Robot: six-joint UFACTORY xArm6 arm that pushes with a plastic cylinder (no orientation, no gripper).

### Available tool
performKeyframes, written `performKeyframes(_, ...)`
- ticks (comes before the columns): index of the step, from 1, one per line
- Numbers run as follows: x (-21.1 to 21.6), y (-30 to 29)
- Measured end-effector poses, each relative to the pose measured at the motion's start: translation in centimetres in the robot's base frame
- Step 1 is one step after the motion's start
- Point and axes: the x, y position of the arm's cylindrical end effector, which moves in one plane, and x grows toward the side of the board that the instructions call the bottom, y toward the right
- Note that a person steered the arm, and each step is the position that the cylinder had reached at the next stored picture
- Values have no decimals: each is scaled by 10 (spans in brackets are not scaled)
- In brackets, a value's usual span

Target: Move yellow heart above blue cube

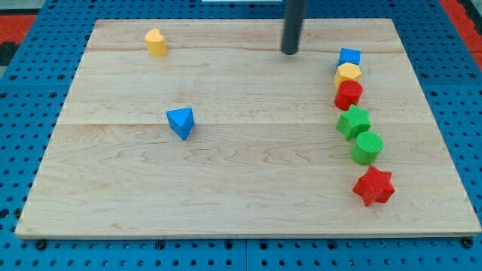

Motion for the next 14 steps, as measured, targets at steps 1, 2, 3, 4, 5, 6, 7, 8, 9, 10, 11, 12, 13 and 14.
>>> performKeyframes(1,27,-77)
performKeyframes(2,27,-188)
performKeyframes(3,-9,-245)
performKeyframes(4,-22,-242)
performKeyframes(5,-21,-162)
performKeyframes(6,-21,-73)
performKeyframes(7,-33,-108)
performKeyframes(8,-33,-158)
performKeyframes(9,-53,-180)
performKeyframes(10,-65,-156)
performKeyframes(11,-65,-94)
performKeyframes(12,-47,-18)
performKeyframes(13,-39,-25)
performKeyframes(14,-55,-76)
